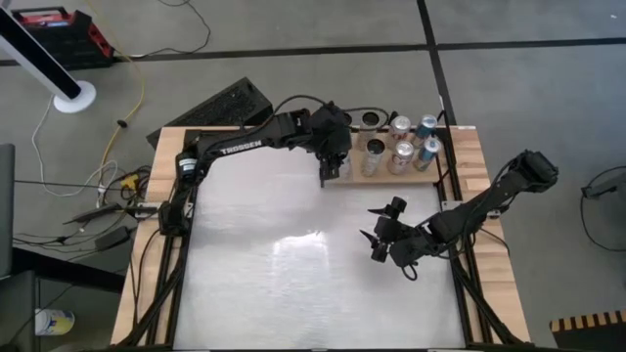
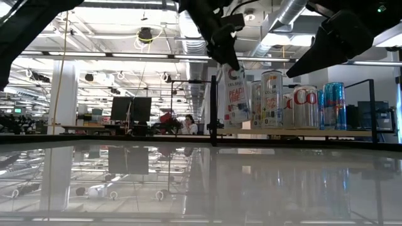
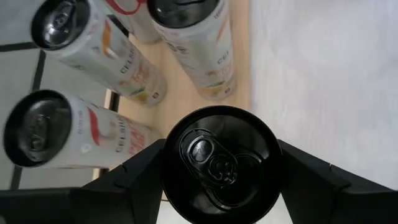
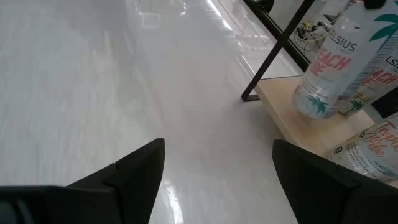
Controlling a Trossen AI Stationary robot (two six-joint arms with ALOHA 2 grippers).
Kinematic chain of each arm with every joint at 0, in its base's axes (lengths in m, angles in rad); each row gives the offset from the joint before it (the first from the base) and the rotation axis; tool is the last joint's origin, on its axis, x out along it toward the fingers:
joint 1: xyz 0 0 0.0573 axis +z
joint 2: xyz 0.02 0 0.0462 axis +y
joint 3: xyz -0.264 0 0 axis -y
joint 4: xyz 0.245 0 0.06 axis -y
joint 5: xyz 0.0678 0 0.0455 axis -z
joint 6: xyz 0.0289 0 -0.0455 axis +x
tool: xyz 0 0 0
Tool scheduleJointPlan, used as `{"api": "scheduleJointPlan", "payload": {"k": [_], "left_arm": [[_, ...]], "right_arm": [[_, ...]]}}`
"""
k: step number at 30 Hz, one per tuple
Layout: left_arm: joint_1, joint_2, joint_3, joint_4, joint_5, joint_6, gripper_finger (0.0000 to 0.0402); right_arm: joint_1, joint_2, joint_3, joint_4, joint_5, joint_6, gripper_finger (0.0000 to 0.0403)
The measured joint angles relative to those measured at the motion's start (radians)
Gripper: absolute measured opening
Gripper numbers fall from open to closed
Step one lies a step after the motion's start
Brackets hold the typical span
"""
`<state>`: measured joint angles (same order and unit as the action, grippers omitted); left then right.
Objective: Place canned beverage on shelf
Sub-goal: Put the white and pink soda can on the shelf aligned with the other white and pink soda can
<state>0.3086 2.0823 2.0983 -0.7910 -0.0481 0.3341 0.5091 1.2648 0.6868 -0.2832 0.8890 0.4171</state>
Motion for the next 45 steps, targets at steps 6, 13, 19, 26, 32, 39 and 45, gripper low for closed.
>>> {"api": "scheduleJointPlan", "payload": {"k": [6,13,19,26,32,39,45], "left_arm": [[0.033,0.000,0.000,-0.001,0.034,-0.019,0.0240],[0.040,0.000,-0.014,-0.001,0.060,-0.032,0.0242],[0.040,-0.001,-0.014,-0.015,0.070,-0.050,0.0255],[0.041,-0.001,-0.014,-0.014,0.069,-0.067,0.0258],[0.040,-0.001,-0.014,-0.015,0.070,-0.069,0.0259],[0.040,-0.001,-0.014,-0.021,0.069,-0.077,0.0260],[0.040,-0.001,-0.015,-0.021,0.069,-0.077,0.0260]], "right_arm": [[0.000,0.000,0.000,0.000,0.000,-0.004,0.0322],[0.000,0.000,0.000,0.000,0.001,-0.007,0.0322],[0.000,0.000,0.000,0.000,0.001,-0.007,0.0322],[0.000,0.000,0.000,0.000,0.002,-0.007,0.0322],[0.000,0.000,0.000,0.000,0.002,-0.007,0.0322],[0.000,0.000,0.000,0.000,0.002,-0.007,0.0322],[0.000,0.000,0.000,0.000,0.001,-0.007,0.0322]]}}
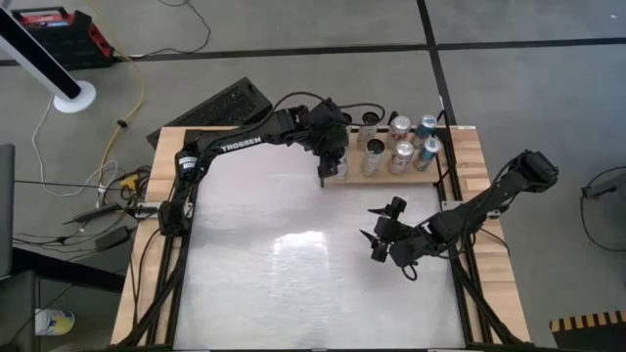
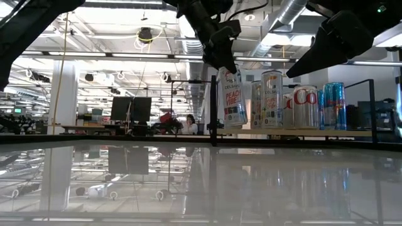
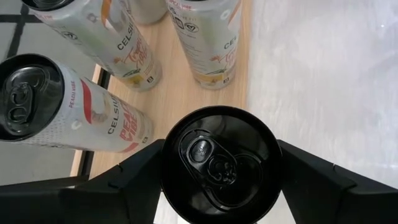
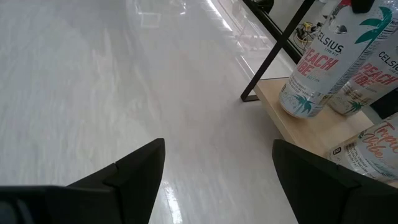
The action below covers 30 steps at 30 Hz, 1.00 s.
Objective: Place canned beverage on shelf
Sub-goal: Put the white and pink soda can on the shelf aligned with the other white and pink soda can
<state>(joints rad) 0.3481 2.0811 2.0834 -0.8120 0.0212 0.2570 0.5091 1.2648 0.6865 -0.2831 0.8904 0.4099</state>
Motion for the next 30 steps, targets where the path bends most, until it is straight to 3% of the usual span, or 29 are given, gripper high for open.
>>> {"api": "scheduleJointPlan", "payload": {"k": [30], "left_arm": [[0.000,-0.001,0.000,0.001,0.001,-0.010,0.0260]], "right_arm": [[0.000,0.000,0.000,0.000,0.000,0.000,0.0322]]}}
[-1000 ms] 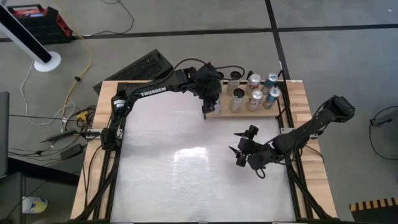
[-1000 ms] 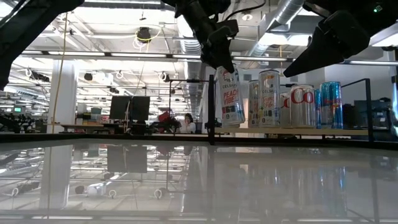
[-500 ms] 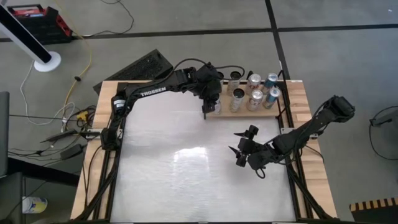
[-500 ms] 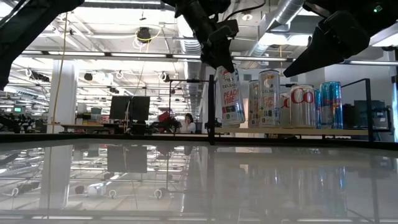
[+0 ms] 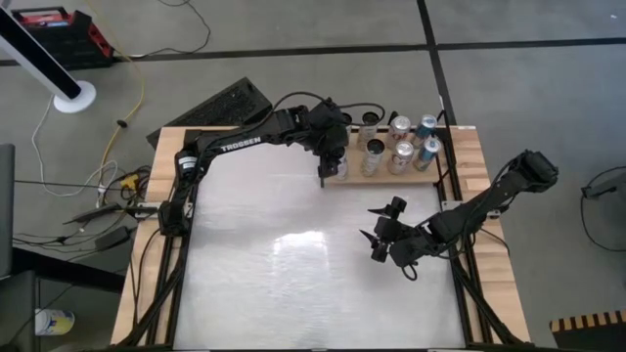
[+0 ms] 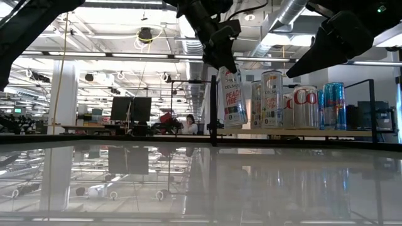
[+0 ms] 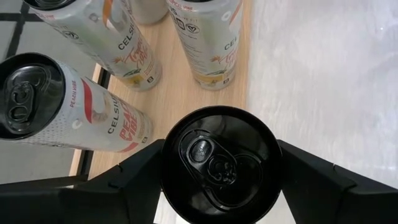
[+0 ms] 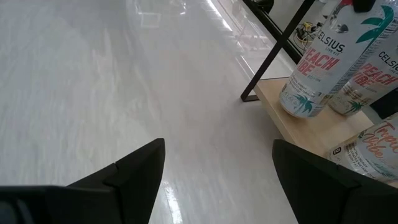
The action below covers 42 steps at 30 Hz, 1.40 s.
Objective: Place canned beverage on shelf
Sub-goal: Put the white and pink soda can on the shelf aligned with the other white and pink soda can
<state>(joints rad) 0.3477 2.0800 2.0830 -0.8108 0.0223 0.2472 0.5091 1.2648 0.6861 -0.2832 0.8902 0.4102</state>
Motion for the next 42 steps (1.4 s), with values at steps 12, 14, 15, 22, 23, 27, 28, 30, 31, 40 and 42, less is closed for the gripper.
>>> {"api": "scheduleJointPlan", "payload": {"k": [12,14,15,22,23,27,28,30,31,40,42], "left_arm": [[0.000,-0.001,0.000,0.000,0.000,0.000,0.0261],[0.000,-0.001,0.000,0.000,0.000,0.000,0.0264],[0.000,-0.001,0.000,0.000,0.000,0.000,0.0266],[0.000,-0.005,0.000,0.008,0.002,0.000,0.0294],[0.000,-0.005,0.000,0.008,0.003,0.000,0.0297],[0.000,-0.005,0.000,0.004,0.002,0.000,0.0299],[0.000,-0.005,0.000,0.004,0.002,0.000,0.0299],[0.000,-0.005,0.000,0.003,0.002,0.000,0.0300],[0.000,-0.005,0.000,0.002,0.002,0.000,0.0300],[0.000,-0.004,0.000,-0.010,0.002,0.002,0.0300],[0.000,-0.004,0.000,-0.010,0.002,0.001,0.0300]], "right_arm": [[0.000,0.000,0.000,0.000,0.000,0.000,0.0322],[0.000,0.000,0.000,0.000,0.000,0.000,0.0322],[0.000,0.000,0.000,0.000,0.000,0.000,0.0322],[0.000,0.000,0.000,0.000,0.000,0.000,0.0322],[0.000,0.000,0.000,0.000,0.000,0.000,0.0322],[0.000,0.000,0.000,0.000,0.000,0.000,0.0322],[0.000,0.000,0.000,0.000,0.000,0.000,0.0322],[0.000,0.000,0.000,0.000,0.000,0.000,0.0322],[0.000,0.000,0.000,0.000,0.000,0.000,0.0322],[0.000,0.000,0.000,0.000,0.000,0.000,0.0322],[0.000,0.000,0.000,0.000,0.000,0.000,0.0322]]}}
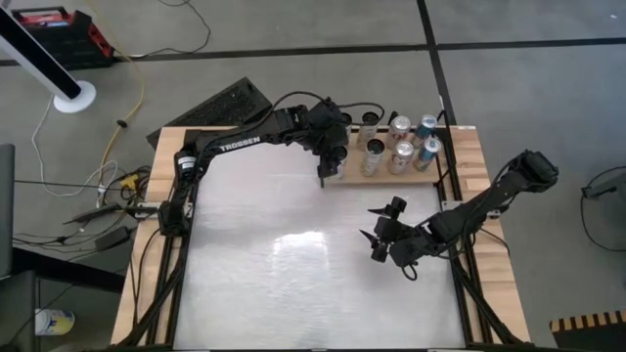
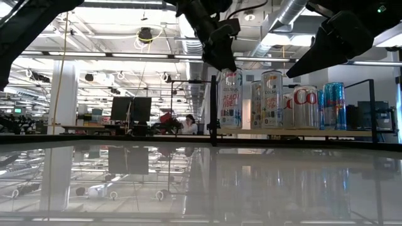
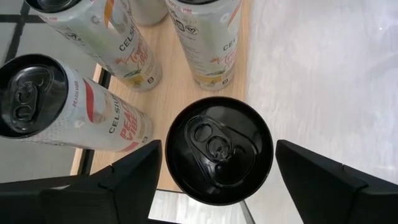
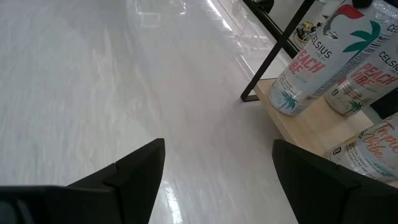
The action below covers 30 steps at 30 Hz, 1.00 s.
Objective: Place canned beverage on shelf
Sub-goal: Put the white and pink soda can on the shelf aligned with the other white and pink soda can
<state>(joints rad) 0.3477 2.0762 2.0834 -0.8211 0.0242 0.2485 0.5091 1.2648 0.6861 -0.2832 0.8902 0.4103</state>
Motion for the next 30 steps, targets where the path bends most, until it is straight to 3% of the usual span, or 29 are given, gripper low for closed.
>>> {"api": "scheduleJointPlan", "payload": {"k": [7,17,30], "left_arm": [[0.000,0.002,0.000,-0.017,0.000,-0.001,0.0292],[0.000,0.003,0.000,-0.027,-0.001,-0.002,0.0234],[0.000,0.005,0.000,-0.003,-0.001,-0.026,0.0244]], "right_arm": [[0.000,0.000,0.000,0.000,0.000,0.000,0.0322],[0.000,0.000,0.000,0.000,0.000,0.000,0.0322],[0.000,0.000,0.000,0.000,0.000,0.000,0.0322]]}}
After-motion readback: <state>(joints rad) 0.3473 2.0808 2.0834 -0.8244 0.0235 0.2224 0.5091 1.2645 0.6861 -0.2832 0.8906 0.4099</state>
